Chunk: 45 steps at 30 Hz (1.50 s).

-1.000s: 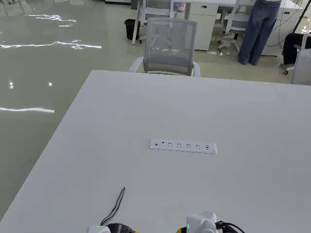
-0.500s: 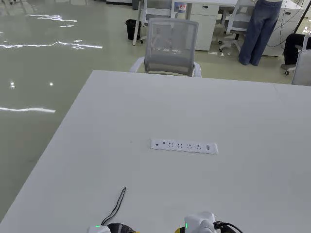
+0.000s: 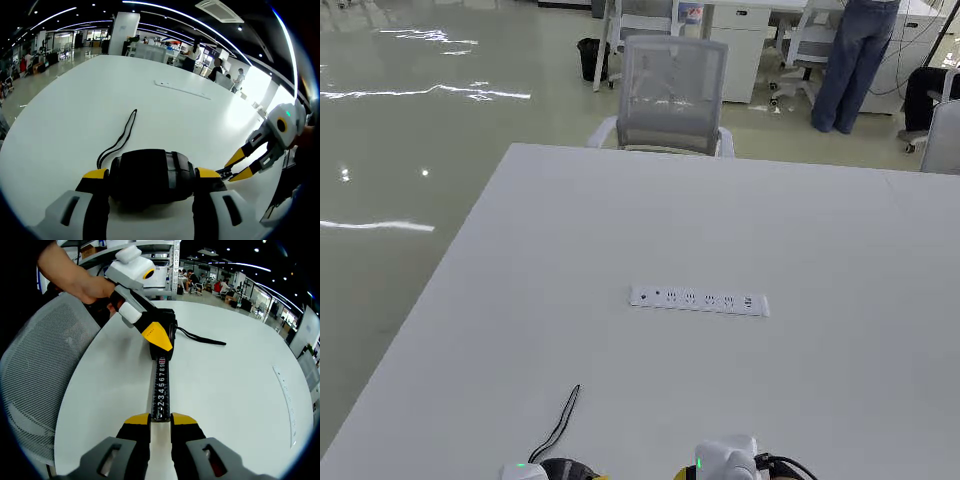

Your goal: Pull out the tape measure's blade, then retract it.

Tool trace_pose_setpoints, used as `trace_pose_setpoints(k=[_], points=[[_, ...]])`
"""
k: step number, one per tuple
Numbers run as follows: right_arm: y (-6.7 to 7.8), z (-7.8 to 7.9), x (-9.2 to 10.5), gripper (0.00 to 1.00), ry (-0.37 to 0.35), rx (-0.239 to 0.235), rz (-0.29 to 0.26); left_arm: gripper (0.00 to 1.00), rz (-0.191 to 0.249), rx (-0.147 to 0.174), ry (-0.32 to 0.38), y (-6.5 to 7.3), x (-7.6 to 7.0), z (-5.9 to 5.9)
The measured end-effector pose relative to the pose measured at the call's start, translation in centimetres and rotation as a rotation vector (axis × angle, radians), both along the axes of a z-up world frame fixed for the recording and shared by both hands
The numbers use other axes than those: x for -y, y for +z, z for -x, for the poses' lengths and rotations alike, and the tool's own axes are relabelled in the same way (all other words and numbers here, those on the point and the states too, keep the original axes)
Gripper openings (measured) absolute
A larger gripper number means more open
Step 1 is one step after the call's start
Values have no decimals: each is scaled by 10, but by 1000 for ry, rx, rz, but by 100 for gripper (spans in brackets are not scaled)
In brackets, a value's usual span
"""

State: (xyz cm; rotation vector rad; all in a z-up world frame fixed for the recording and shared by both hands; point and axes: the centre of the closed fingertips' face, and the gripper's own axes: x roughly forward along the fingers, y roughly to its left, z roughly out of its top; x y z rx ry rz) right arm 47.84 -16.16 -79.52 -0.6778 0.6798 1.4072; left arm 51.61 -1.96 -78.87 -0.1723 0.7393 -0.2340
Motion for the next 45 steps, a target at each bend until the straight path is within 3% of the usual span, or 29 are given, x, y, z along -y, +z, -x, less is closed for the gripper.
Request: trace_pose_setpoints(k=[45], points=[[1, -2, -21, 13, 13, 5, -8, 65, 17, 1, 1, 2, -3, 0]])
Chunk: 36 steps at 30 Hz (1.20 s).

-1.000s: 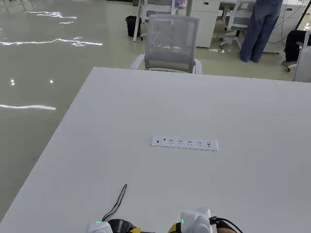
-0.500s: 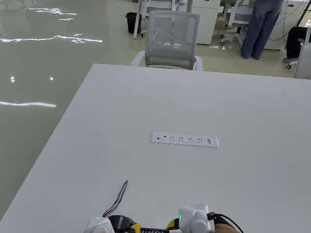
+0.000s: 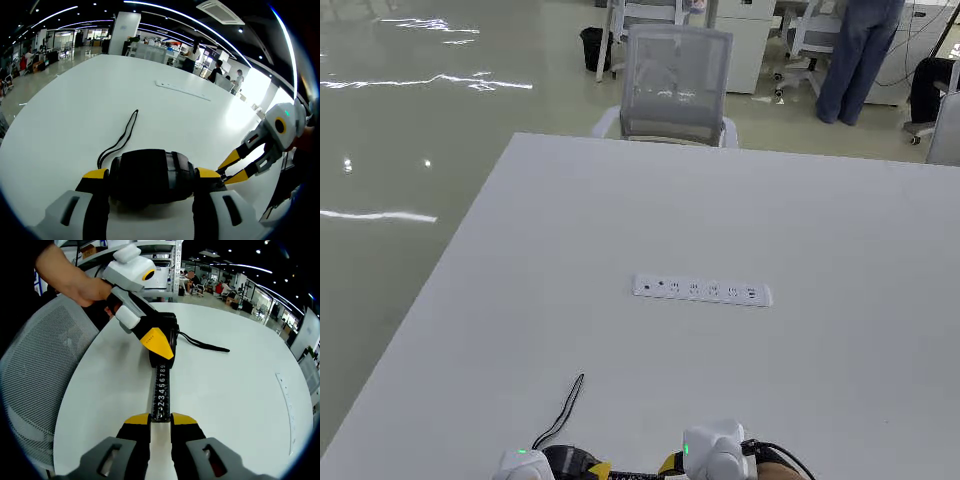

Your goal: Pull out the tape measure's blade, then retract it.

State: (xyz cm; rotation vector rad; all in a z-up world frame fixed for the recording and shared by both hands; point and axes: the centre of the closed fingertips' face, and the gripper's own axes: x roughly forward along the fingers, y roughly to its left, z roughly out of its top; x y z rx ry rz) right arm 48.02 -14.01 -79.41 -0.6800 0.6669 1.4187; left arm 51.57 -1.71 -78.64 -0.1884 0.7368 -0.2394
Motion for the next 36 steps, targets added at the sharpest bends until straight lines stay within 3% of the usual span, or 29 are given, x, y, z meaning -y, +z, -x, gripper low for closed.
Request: trace_pose_setpoints(k=[36], points=[[-2, -2, -18, 13, 7, -1, -14, 65, 4, 2, -1, -1, -2, -1]])
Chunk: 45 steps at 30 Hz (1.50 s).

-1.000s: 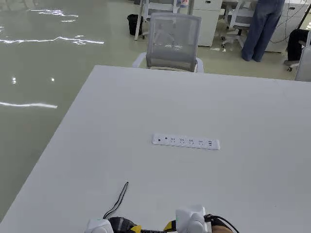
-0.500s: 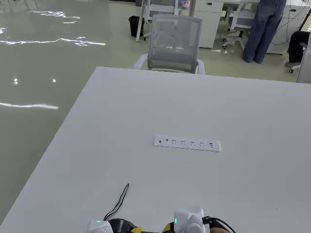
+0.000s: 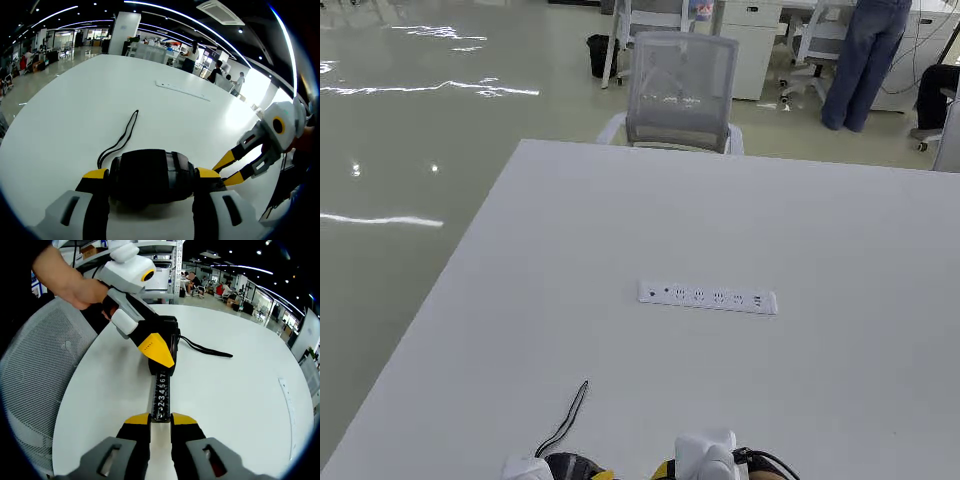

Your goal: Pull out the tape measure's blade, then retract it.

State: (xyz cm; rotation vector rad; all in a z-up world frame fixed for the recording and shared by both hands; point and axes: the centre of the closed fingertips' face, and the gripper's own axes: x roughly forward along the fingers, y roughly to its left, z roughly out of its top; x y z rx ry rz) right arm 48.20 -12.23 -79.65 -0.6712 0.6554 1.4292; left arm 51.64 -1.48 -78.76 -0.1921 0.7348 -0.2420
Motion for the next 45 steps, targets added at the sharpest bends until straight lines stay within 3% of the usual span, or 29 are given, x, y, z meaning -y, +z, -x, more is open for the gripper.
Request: trace_pose_setpoints(k=[45], points=[[-2, -2, -20, 13, -3, 1, -8, 65, 5, -1, -3, 0, -4, 1]])
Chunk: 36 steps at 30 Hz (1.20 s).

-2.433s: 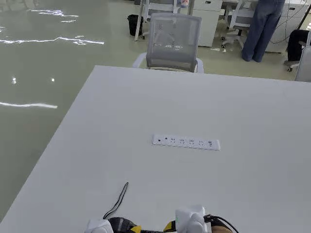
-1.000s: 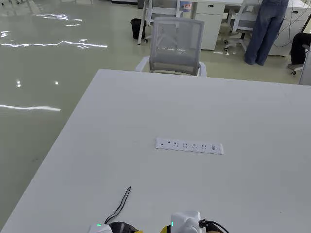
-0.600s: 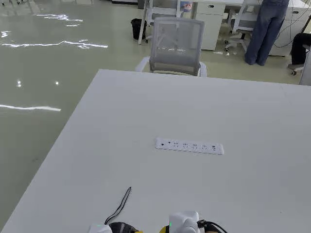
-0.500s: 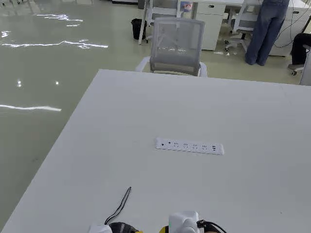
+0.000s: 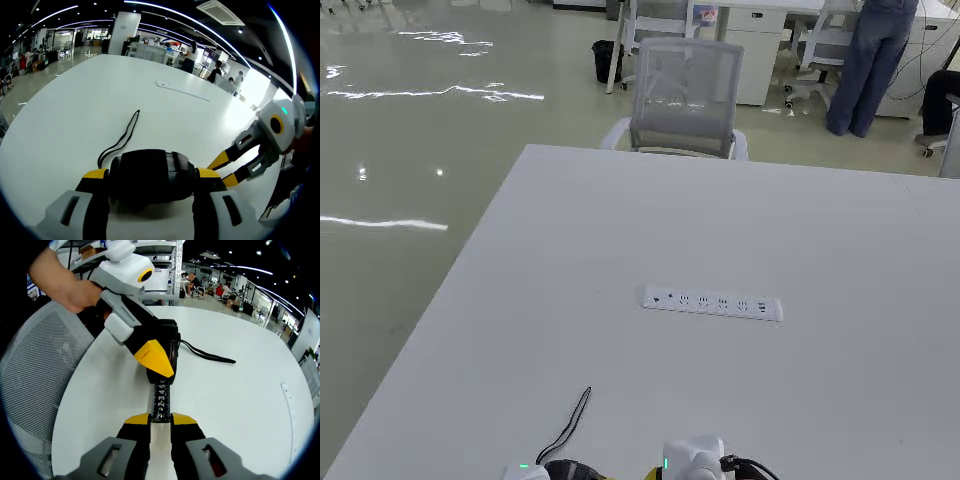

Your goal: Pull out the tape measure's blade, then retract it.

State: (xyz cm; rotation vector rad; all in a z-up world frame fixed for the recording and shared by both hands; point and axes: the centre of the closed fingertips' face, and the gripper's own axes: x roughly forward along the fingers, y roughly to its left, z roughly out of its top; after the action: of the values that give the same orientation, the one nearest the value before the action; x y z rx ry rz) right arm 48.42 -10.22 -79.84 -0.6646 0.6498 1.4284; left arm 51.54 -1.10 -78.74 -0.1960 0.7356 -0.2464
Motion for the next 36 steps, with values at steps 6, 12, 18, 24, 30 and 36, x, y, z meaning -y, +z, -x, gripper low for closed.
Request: trace_pose_setpoints(k=[6, 12, 18, 24, 30, 36], points=[[0, 0, -2, 13, 0, -1, 0, 65, -2, 0, -2, -1, -1, 0], [-1, 0, -4, 13, -1, -3, -1, 65, -4, 0, -3, 0, -1, 0], [1, 1, -7, 13, -1, -4, -4, 65, -3, -1, -6, 0, -2, 0], [-1, 0, -10, 13, 2, -3, -5, 65, -2, 0, -6, 0, -2, 0], [-2, -1, -14, 13, 0, -5, -8, 65, 1, 1, -6, -2, -3, -1], [-2, -1, -17, 13, 1, -5, -10, 65, 0, 1, -8, -1, -4, 0]])
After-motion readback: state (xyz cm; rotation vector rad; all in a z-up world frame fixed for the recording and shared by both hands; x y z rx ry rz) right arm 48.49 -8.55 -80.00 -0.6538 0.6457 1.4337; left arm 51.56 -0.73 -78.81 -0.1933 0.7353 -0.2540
